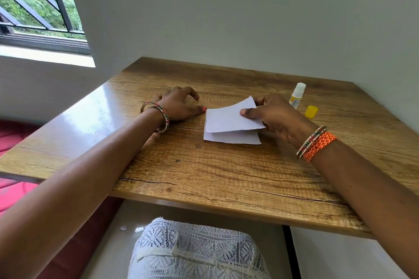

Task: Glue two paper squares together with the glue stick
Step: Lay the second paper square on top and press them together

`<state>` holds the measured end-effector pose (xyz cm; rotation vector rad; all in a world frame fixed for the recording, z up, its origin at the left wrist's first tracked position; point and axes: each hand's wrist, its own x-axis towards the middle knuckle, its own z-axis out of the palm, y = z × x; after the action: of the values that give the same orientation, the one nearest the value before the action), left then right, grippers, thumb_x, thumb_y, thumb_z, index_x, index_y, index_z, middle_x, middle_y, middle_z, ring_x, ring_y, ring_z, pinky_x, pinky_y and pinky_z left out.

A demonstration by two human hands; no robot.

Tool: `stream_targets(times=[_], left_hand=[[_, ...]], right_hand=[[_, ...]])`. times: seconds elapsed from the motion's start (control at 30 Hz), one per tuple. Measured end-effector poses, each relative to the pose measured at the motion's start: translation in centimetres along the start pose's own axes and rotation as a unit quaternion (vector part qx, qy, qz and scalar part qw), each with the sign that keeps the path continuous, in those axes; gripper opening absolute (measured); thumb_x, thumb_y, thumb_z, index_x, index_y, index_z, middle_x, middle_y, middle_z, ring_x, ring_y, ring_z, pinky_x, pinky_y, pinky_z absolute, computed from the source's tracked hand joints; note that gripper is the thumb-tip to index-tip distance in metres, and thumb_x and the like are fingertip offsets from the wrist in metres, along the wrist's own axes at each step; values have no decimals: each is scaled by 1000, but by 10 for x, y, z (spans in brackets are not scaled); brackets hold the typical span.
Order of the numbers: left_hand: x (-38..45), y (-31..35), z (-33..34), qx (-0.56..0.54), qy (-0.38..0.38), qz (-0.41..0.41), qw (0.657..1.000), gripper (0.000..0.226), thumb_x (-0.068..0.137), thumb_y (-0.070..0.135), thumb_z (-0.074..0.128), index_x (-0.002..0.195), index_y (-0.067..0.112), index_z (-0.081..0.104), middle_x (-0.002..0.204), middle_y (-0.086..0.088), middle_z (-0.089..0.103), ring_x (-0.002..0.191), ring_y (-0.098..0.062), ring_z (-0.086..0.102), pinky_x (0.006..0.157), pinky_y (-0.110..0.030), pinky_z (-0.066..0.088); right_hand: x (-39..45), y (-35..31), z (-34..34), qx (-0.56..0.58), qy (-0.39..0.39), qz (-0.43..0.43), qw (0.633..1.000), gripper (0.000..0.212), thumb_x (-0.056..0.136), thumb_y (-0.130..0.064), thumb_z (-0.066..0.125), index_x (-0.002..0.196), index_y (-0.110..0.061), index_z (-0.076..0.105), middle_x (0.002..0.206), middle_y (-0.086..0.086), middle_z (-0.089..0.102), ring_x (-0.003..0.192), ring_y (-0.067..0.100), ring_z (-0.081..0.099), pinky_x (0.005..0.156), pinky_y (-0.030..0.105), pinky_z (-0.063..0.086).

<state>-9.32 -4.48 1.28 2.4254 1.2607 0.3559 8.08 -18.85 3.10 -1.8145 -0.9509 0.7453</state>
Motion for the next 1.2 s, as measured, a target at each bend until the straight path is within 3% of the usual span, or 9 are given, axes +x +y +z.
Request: stream_targets(times=[0.1, 0.3, 0.43, 0.53, 0.63, 0.73, 0.9, 1.07, 1.2], left_hand=[[0, 1, 0, 3, -1, -1, 1000, 46, 75, 59, 57, 115, 37, 50, 143, -5, 37, 133, -31, 29, 108, -50, 21], [-2, 1, -1, 7, -16, -4, 1000, 41, 80, 56, 52, 117, 38, 48, 141, -8, 37, 132, -32, 30, 108, -49, 21], [-3, 0, -2, -27, -17, 0, 999, 30, 88, 49, 43, 114, 36, 51, 136, -6, 45, 127, -31, 37, 107, -51, 25], [-4, 1, -2, -71, -21, 2, 997, 30, 86, 50, 47, 109, 32, 53, 127, -8, 52, 118, -32, 46, 102, -51, 34], [-8, 6, 0, -144, 26, 34, 989, 27, 82, 38, 61, 105, 25, 55, 124, -5, 53, 112, -22, 50, 95, -35, 40], [-11, 10, -1, -165, 65, 85, 980, 14, 80, 25, 66, 93, 23, 61, 122, 0, 58, 113, -14, 48, 87, -25, 32], [-16, 10, -8, -149, -20, 113, 982, 11, 81, 29, 64, 92, 29, 64, 127, 2, 57, 115, -19, 53, 89, -28, 37], [-18, 9, -13, -112, -87, 138, 980, 26, 85, 38, 56, 110, 30, 60, 136, 4, 49, 130, -17, 36, 100, -33, 27], [-20, 11, -9, -52, -123, 173, 976, 38, 85, 45, 53, 120, 33, 55, 138, 5, 43, 132, -18, 31, 108, -41, 25]], right_hand=[[1, 1, 1, -4, -3, 4, 1000, 35, 79, -14, 73, 112, -7, 64, 88, 0, 68, 79, 13, 66, 52, 19, 51], [0, 1, 3, -1, -4, -2, 1000, 29, 78, -12, 73, 106, -7, 66, 86, 1, 68, 70, 10, 65, 44, 14, 49], [-1, 2, 3, -1, -5, -2, 1000, 33, 78, -11, 73, 109, -3, 65, 88, 5, 69, 77, 16, 67, 59, 23, 54], [-1, 2, 3, -6, 1, -1, 1000, 35, 78, -12, 74, 110, -3, 64, 95, 8, 70, 83, 20, 68, 66, 29, 56], [-1, 2, 3, -10, 3, -2, 1000, 34, 78, -12, 74, 110, -3, 65, 94, 8, 70, 80, 19, 67, 62, 26, 55], [-3, 2, 3, -4, -1, -2, 1000, 31, 78, -11, 73, 108, -4, 65, 88, 5, 69, 76, 16, 67, 55, 21, 53], [-5, 2, 4, -10, 3, -6, 1000, 33, 79, -10, 72, 111, -4, 65, 96, 10, 70, 80, 19, 68, 59, 24, 54], [-6, 1, 8, -27, 21, -11, 999, 33, 79, -13, 73, 111, -7, 65, 78, -4, 65, 69, 10, 64, 41, 14, 46], [-6, 1, 10, -44, 38, -12, 998, 40, 79, -16, 73, 116, -10, 62, 87, -3, 65, 75, 10, 62, 53, 21, 48]])
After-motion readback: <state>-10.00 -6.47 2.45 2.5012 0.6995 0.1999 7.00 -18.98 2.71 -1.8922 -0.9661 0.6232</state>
